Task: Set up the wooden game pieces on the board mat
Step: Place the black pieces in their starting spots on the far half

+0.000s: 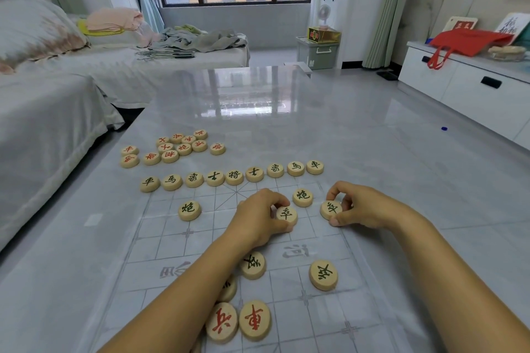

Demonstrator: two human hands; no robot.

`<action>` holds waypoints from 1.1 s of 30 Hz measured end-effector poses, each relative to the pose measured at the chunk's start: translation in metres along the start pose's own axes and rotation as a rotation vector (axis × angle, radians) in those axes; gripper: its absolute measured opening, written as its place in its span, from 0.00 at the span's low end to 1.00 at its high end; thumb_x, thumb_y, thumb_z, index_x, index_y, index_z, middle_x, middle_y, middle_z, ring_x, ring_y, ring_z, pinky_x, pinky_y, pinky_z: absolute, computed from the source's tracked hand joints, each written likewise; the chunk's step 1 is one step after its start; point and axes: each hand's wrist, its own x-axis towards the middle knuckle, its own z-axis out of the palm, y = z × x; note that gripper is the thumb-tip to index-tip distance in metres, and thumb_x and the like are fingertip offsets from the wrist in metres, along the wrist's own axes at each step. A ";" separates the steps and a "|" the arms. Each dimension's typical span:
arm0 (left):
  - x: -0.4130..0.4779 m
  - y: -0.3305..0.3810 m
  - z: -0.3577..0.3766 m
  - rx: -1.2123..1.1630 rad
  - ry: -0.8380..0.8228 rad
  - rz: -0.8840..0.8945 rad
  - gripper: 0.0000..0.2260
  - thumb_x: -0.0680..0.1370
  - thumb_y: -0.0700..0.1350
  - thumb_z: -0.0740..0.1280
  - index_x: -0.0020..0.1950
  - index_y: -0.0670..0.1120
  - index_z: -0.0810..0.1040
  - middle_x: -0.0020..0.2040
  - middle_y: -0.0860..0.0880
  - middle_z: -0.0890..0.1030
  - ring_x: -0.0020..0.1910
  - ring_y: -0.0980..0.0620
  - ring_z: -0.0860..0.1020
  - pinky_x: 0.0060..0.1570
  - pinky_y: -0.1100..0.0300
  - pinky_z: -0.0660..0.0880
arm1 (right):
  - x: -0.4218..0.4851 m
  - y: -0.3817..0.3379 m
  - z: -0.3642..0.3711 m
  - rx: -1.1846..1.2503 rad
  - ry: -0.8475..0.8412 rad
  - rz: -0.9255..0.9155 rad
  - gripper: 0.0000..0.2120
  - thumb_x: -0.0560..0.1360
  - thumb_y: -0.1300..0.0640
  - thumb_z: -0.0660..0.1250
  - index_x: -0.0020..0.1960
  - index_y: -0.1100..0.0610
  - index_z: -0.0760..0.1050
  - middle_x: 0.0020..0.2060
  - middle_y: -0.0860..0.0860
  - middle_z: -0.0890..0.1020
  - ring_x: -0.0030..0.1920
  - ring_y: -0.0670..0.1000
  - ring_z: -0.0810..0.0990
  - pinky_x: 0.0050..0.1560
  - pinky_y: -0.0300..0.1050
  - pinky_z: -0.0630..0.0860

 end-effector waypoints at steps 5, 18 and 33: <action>-0.005 -0.001 -0.016 -0.075 -0.018 -0.013 0.28 0.68 0.47 0.74 0.65 0.50 0.68 0.52 0.53 0.72 0.45 0.54 0.72 0.51 0.58 0.73 | -0.009 -0.005 -0.006 -0.067 -0.031 0.030 0.30 0.67 0.51 0.74 0.64 0.47 0.64 0.49 0.49 0.73 0.48 0.49 0.74 0.50 0.42 0.72; -0.073 -0.019 -0.044 0.146 -0.310 0.029 0.22 0.67 0.54 0.73 0.58 0.60 0.71 0.53 0.58 0.71 0.51 0.57 0.72 0.54 0.59 0.73 | -0.072 -0.085 0.022 -0.643 -0.203 -0.160 0.23 0.65 0.46 0.73 0.55 0.48 0.68 0.52 0.45 0.75 0.48 0.49 0.74 0.45 0.43 0.71; -0.070 -0.076 -0.082 0.180 -0.060 -0.277 0.21 0.65 0.56 0.75 0.53 0.54 0.70 0.38 0.56 0.73 0.39 0.55 0.73 0.39 0.59 0.69 | -0.056 -0.096 0.064 -0.506 -0.143 -0.277 0.21 0.72 0.46 0.67 0.62 0.47 0.66 0.57 0.47 0.69 0.54 0.49 0.70 0.48 0.43 0.70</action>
